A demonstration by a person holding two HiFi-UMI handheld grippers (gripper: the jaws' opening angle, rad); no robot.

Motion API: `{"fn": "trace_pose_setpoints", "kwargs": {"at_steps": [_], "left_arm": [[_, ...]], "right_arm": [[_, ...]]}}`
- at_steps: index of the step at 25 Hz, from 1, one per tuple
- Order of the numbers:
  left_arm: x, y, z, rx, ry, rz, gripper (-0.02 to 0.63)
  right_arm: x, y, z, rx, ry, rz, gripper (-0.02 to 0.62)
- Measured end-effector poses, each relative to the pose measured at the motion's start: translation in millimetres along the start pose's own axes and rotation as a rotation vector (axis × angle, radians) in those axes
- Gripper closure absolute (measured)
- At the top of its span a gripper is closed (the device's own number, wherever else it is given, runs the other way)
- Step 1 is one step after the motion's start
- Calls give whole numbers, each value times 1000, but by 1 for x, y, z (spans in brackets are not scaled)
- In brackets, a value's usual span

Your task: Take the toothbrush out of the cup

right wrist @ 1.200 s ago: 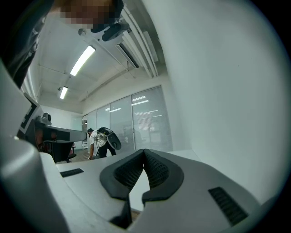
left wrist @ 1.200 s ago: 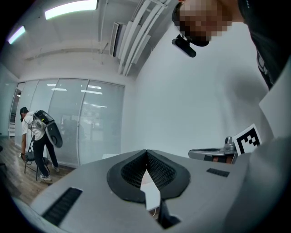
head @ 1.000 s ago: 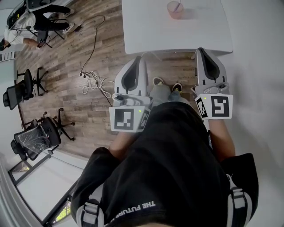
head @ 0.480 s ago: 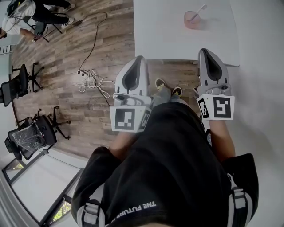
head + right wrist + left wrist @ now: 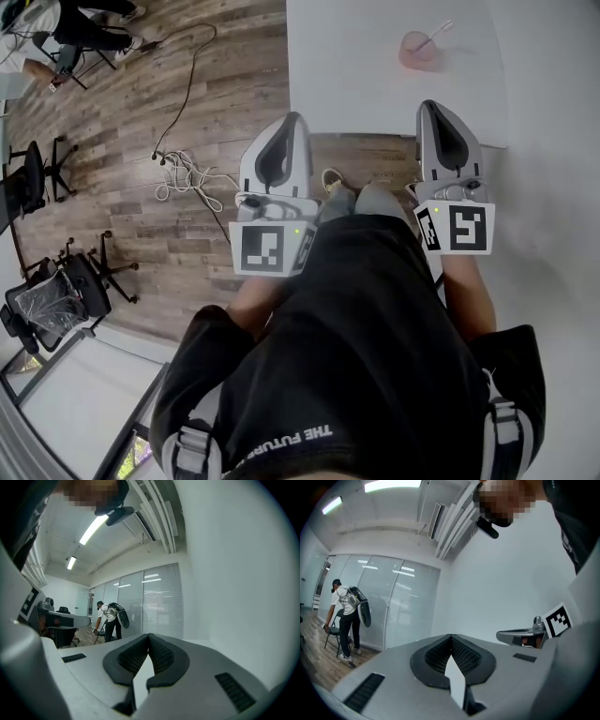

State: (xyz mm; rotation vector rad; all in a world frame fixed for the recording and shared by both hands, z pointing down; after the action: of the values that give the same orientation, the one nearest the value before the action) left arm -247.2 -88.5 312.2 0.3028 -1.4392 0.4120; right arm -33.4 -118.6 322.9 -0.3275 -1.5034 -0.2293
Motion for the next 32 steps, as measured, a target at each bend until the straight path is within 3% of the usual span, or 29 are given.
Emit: {"fn": "trace_pose_setpoints", "kwargs": {"at_steps": [4,15,22,32], "left_arm": [[0,0,2,25,36,-3,588],[-6,-10,9,79,38,-4,588],[-11,-41,-12,104,16,-4,588],[-7,-99,-42,136,13,43,588]], "right_arm": [[-1,3,2,22,3,12,579],[-12,2,-14,74,13,18,578],[-15,-3,-69,77,4,33,579],[-9,-13,-144,84,-113,54,580]]}}
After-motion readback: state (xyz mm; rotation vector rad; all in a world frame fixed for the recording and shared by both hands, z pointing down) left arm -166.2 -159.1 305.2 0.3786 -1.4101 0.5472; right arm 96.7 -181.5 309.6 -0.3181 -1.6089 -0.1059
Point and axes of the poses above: the fingertips, and each gripper's own axes: y backward along the fingers, z to its left, x out of its underside, the point moved 6 cm from there along y, backward along the fingers, and after that the axes turned 6 degrees about x, right-handed, at the moved point
